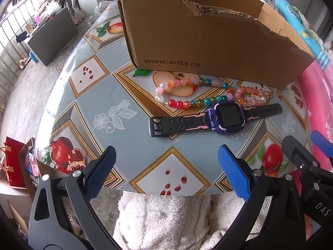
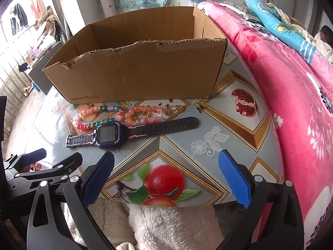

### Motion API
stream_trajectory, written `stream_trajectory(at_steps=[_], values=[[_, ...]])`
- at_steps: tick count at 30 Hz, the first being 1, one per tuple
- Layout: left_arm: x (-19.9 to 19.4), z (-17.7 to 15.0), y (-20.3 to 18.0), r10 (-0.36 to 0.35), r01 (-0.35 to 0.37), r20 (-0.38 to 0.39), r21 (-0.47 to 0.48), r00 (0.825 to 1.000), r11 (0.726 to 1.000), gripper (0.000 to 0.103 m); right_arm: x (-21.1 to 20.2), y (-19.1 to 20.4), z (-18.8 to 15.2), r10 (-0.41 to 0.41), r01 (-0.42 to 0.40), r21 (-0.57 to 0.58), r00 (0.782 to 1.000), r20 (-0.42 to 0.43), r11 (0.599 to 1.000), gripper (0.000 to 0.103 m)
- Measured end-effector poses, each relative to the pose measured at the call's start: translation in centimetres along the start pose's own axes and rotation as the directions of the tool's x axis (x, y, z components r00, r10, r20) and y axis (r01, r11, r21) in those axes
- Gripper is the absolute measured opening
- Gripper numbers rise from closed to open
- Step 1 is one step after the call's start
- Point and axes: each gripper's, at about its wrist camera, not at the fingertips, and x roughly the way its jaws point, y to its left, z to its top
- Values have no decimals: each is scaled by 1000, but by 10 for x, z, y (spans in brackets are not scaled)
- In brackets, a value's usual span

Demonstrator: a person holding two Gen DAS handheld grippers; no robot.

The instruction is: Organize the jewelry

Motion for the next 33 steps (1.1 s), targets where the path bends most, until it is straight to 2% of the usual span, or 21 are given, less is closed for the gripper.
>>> stream_trajectory(at_steps=[33], values=[[-25, -7, -12, 44, -44, 44, 7, 998, 999, 95, -8, -9, -6, -14, 15, -20, 999, 35, 1000, 98]])
